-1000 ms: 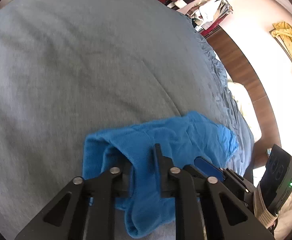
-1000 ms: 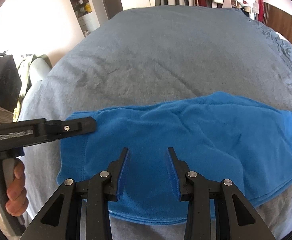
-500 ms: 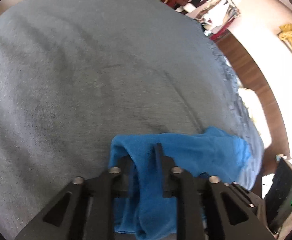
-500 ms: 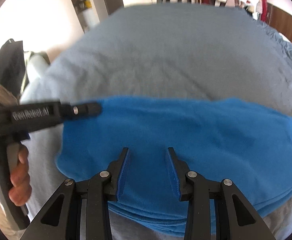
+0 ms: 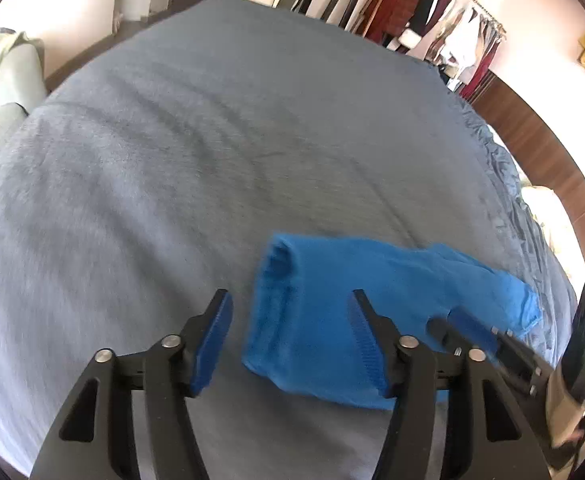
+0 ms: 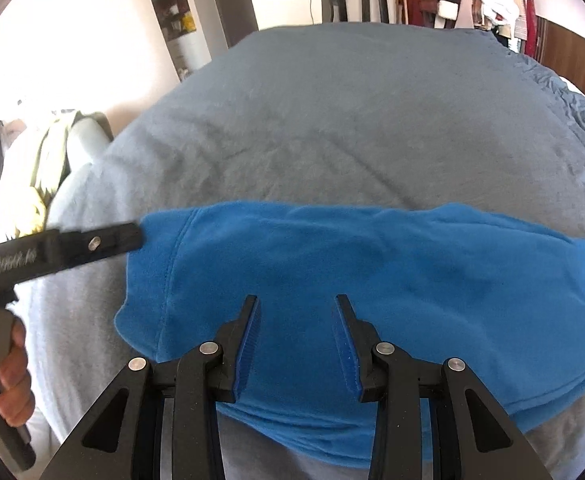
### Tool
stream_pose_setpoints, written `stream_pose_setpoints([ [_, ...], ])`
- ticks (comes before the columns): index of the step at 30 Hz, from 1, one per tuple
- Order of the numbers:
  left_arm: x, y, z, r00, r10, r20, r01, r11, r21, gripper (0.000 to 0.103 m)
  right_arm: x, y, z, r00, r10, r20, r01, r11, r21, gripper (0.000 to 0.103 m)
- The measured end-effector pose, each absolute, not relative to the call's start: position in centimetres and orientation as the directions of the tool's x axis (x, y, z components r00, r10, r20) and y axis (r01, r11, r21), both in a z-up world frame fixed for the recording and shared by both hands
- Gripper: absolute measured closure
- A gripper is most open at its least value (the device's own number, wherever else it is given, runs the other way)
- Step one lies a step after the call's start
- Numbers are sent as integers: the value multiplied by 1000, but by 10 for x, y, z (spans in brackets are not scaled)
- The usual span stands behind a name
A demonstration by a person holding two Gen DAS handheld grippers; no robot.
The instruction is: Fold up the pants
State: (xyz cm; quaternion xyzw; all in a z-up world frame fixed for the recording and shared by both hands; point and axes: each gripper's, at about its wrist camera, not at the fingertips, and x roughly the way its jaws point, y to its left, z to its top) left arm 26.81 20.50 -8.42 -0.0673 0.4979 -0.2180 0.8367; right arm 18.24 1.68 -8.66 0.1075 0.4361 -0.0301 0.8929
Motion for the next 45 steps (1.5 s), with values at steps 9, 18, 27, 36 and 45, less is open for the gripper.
stream_pose_setpoints([
  [9, 174, 128, -77, 434, -449, -781, 306, 889, -341, 43, 101, -66, -47, 716, -14, -698, 117, 988, 100, 65],
  [18, 112, 52, -79, 571, -330, -752, 421, 904, -78, 43, 49, -122, -61, 722, -50, -690, 68, 998, -1, 65],
  [27, 93, 16, -97, 604, -308, -735, 602, 780, 168, 58, 35, -113, -77, 740, -31, -671, -112, 979, -169, 65],
  [36, 102, -4, -115, 599, -303, -741, 707, 634, 313, 66, 54, -105, -104, 696, 11, -718, -232, 950, -210, 67],
  [45, 114, -12, -126, 577, -308, -756, 750, 567, 341, 68, 60, -100, -119, 684, 15, -729, -276, 930, -241, 75],
])
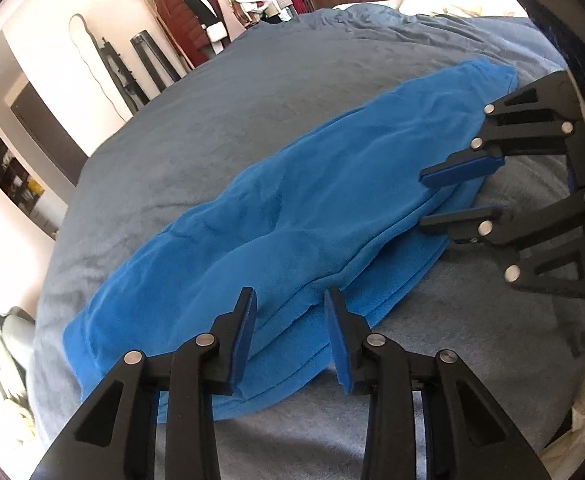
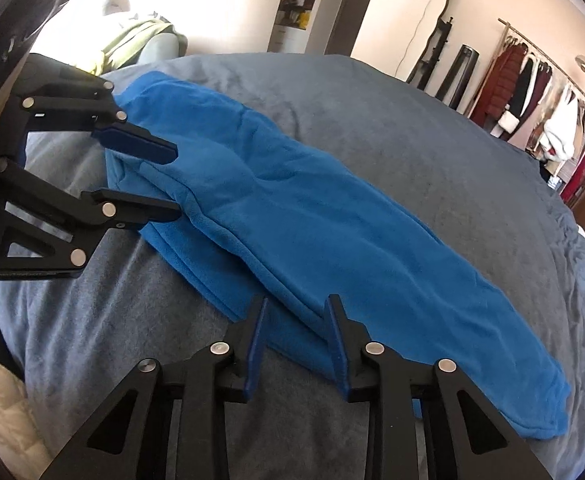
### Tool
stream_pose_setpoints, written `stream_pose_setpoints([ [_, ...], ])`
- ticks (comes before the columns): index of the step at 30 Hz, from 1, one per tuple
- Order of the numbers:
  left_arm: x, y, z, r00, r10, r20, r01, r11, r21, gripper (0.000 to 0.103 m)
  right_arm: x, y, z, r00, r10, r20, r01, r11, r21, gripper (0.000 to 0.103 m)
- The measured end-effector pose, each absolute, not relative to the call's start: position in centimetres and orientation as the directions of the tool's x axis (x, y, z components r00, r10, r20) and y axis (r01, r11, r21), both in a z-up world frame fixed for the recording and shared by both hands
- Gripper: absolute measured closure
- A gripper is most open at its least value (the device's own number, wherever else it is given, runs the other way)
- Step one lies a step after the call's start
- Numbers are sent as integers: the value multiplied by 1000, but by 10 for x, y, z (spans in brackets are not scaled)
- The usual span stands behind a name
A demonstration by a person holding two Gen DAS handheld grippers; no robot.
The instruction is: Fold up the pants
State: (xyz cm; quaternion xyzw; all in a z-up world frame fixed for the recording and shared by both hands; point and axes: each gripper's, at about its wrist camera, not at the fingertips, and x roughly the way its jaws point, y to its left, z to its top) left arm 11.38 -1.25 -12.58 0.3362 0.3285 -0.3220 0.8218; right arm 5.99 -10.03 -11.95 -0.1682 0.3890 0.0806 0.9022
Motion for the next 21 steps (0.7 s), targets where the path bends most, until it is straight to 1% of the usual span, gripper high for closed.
stream_pose_setpoints([
  [4, 112, -16, -129, 567, -313, -762, 770, 529, 356, 68, 63, -98, -123, 680, 20, -733, -297, 922, -250, 75],
  [5, 110, -17, -129, 565, -316, -762, 775, 521, 358, 68, 64, -98, -123, 678, 22, -735, -304, 918, -253, 77],
  [8, 111, -17, -131, 558, -317, -767, 783, 507, 361, 68, 61, -95, -120, 685, 36, -727, -323, 910, -259, 78],
  [10, 115, -17, -133, 554, -316, -770, 784, 509, 356, 67, 59, -90, -118, 701, 34, -713, -330, 901, -282, 78],
  [13, 122, -18, -133, 545, -316, -777, 784, 520, 338, 67, 65, -90, -122, 690, 33, -723, -326, 906, -269, 78],
  [14, 123, -17, -132, 542, -319, -777, 784, 525, 332, 68, 67, -92, -123, 684, 37, -728, -323, 911, -257, 81],
  [17, 127, -15, -130, 516, -336, -788, 789, 546, 283, 74, 74, -101, -124, 673, 46, -739, -305, 927, -220, 83],
  [18, 128, -14, -128, 511, -344, -788, 788, 554, 269, 77, 75, -103, -123, 668, 53, -742, -302, 931, -205, 87],
  [21, 127, -12, -128, 503, -353, -789, 789, 560, 252, 83, 74, -105, -119, 668, 70, -741, -298, 937, -180, 89],
])
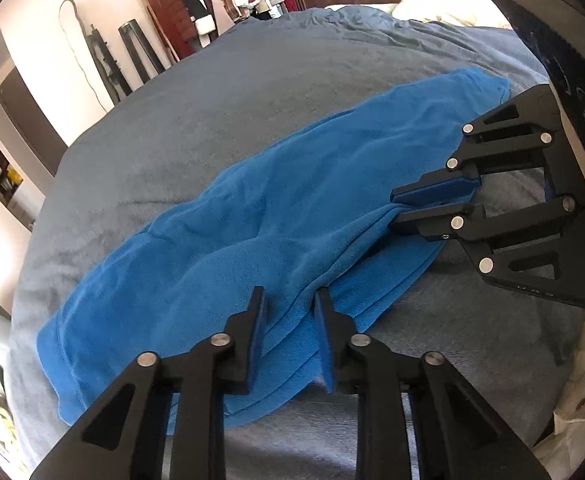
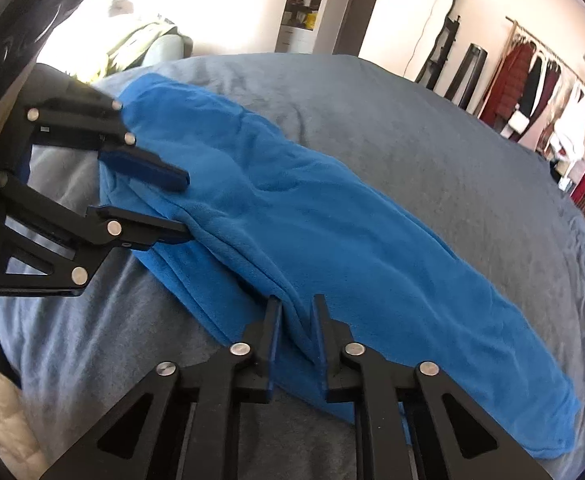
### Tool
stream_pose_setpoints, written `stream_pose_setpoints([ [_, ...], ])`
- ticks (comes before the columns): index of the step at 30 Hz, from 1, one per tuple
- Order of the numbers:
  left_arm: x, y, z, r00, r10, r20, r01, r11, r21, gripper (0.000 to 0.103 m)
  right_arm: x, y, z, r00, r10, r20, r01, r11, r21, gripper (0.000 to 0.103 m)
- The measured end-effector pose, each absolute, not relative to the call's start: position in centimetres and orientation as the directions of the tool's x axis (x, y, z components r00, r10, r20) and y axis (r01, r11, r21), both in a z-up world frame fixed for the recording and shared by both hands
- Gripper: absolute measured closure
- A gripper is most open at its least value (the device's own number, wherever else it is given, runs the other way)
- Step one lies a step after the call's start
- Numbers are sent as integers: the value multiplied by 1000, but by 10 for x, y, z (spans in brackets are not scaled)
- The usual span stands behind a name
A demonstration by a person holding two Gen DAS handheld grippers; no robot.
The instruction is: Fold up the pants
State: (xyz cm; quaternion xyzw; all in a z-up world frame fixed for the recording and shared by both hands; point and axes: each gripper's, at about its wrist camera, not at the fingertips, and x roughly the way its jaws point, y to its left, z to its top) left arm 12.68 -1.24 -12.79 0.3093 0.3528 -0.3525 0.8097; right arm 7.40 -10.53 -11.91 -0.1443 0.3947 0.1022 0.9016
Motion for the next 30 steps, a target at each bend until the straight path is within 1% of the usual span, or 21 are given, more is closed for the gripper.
stream_pose_setpoints([
  [2, 124, -10, -125, 507, -360, -783, 787, 564, 250, 88, 73, -106, -117, 667, 73, -741, -302, 936, -179, 91],
  [8, 110, -8, -115, 520, -365, -772, 795, 537, 281, 89, 59, -101, -103, 699, 69, -712, -322, 919, -227, 91],
  [10, 106, -6, -112, 509, -371, -776, 799, 540, 266, 90, 58, -100, -99, 703, 71, -708, -327, 916, -233, 91],
  [15, 98, -6, -120, 495, -355, -793, 804, 532, 264, 92, 54, -98, -105, 676, 75, -733, -347, 910, -227, 92],
  [18, 99, -5, -130, 481, -331, -812, 805, 533, 259, 94, 51, -94, -113, 671, 60, -739, -353, 902, -247, 92],
  [22, 99, -3, -136, 468, -291, -834, 801, 539, 261, 93, 57, -94, -125, 643, 54, -764, -359, 902, -240, 92],
  [24, 95, -2, -133, 467, -294, -834, 802, 538, 259, 91, 55, -93, -128, 646, 42, -762, -364, 895, -258, 90],
  [25, 92, 0, -129, 467, -301, -831, 801, 542, 254, 87, 52, -92, -127, 650, 38, -759, -362, 894, -265, 88],
  [26, 90, 1, -125, 466, -310, -829, 799, 550, 243, 84, 49, -93, -124, 652, 43, -757, -361, 895, -260, 78],
  [27, 90, 2, -121, 462, -323, -826, 795, 563, 225, 79, 43, -96, -119, 647, 63, -760, -364, 901, -235, 70],
  [30, 92, -4, -108, 465, -364, -807, 780, 600, 178, 78, 31, -107, -111, 651, 49, -757, -324, 921, -218, 70],
])
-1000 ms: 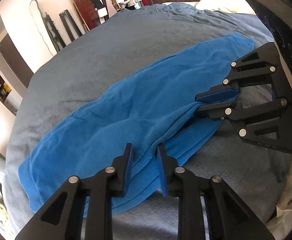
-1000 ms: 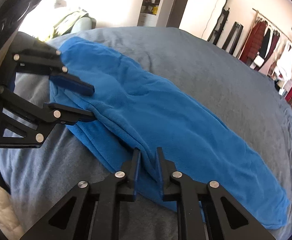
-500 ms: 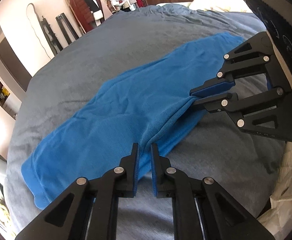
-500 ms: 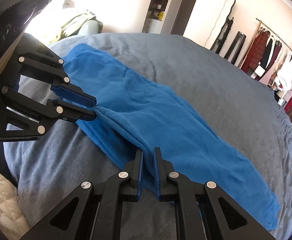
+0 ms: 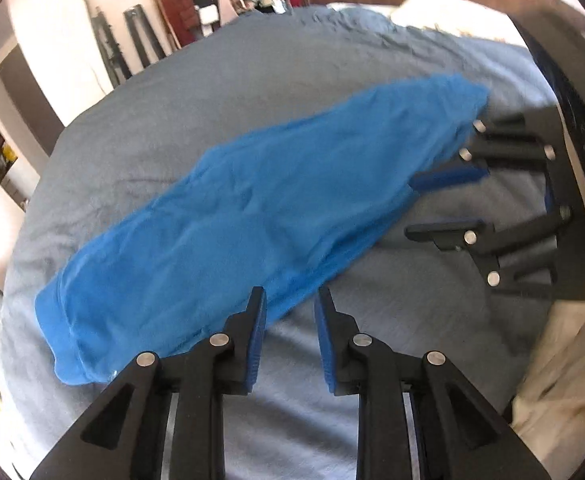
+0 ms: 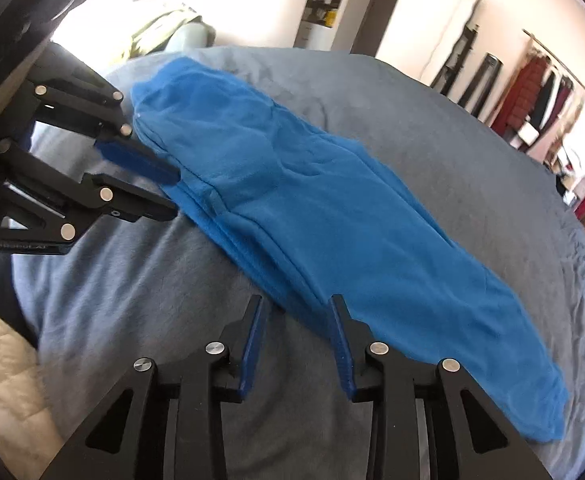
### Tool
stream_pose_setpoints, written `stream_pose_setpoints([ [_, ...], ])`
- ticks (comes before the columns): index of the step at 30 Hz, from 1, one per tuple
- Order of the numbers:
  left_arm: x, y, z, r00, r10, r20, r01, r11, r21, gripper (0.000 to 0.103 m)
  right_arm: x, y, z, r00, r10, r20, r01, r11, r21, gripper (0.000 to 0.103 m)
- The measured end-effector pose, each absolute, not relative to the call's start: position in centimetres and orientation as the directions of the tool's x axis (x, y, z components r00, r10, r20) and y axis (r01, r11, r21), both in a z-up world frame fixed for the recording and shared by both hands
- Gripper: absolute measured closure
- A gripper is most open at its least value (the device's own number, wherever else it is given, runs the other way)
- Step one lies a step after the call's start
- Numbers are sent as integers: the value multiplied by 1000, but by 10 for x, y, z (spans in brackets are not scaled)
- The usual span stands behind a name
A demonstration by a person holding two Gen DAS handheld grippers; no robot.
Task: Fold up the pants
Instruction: 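Open both tools and release the folded sweatpants on the bed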
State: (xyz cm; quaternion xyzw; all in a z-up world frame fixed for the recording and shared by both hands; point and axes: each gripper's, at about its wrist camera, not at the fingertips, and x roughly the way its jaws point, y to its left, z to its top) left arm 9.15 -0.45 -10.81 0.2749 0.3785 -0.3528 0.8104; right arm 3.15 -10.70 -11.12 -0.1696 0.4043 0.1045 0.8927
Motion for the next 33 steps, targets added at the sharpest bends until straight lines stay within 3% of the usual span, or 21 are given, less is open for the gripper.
stream_pose_setpoints([
  [7, 102, -49, -99, 457, -454, -765, 721, 693, 20, 73, 26, -189, -87, 682, -36, -730, 14, 999, -36, 70],
  [14, 100, -113, -106, 472, -488, -734, 673, 738, -58, 73, 10, -277, -98, 676, -203, -708, 266, 964, -22, 69],
  [20, 114, -152, -124, 457, -466, -757, 615, 781, -109, 73, 24, -322, -115, 651, -240, -721, 298, 953, -48, 70],
  [24, 110, -168, -149, 340, -465, -818, 601, 776, -192, 73, 18, -343, -130, 604, -246, -758, 308, 949, -62, 69],
  [30, 91, -166, -142, 362, -450, -817, 625, 767, -145, 72, 5, -359, -137, 584, -197, -788, 335, 942, 12, 69],
  [32, 87, -149, -123, 391, -472, -790, 611, 775, -161, 67, 5, -355, -119, 604, -186, -775, 327, 945, 28, 69],
  [33, 85, -140, -113, 415, -480, -773, 599, 784, -165, 58, 7, -352, -113, 616, -176, -768, 318, 947, 37, 69],
])
